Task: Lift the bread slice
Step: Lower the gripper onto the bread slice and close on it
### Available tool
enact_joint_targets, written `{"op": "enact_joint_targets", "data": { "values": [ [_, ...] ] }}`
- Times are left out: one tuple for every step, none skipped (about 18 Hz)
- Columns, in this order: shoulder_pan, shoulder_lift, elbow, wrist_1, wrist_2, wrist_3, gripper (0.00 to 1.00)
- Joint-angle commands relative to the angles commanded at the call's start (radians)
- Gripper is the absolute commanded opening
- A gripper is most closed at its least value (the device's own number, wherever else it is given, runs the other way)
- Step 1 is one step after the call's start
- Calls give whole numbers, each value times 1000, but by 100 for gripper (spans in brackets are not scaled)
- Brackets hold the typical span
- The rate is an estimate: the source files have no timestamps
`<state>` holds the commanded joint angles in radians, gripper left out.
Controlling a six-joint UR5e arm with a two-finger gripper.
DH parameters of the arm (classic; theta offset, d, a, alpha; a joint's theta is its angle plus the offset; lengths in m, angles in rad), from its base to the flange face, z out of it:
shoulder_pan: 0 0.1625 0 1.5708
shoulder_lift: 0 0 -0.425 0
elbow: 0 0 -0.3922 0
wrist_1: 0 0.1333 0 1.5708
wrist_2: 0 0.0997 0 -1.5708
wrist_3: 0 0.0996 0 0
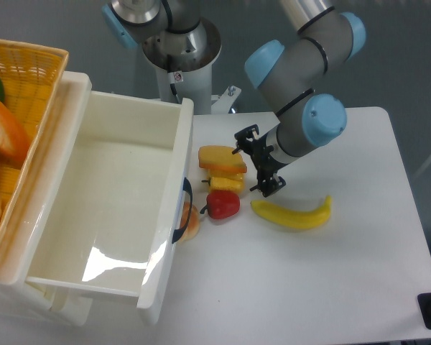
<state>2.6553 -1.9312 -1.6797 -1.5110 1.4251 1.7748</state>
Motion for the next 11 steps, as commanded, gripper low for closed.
{"op": "enact_joint_targets", "data": {
  "values": [
    [0, -9, 0, 2, 3, 0, 99],
    [-2, -12, -2, 2, 3, 0, 97],
    [-9, -17, 0, 2, 5, -2, 96],
    [-15, -21, 0, 2, 5, -2, 96],
    [-17, -26, 0, 3, 6, -2, 96],
    [-17, -28, -2, 3, 11, -2, 95],
    [-18, -28, -3, 2, 26, -2, 93],
    [-18, -29, -3, 2, 35, -2, 92],
    [-21, -29, -6, 2, 38, -2, 91],
    [-26, -29, -9, 2, 43, -2, 88],
    [-28, -29, -9, 2, 48, -2, 84]
  ]
}}
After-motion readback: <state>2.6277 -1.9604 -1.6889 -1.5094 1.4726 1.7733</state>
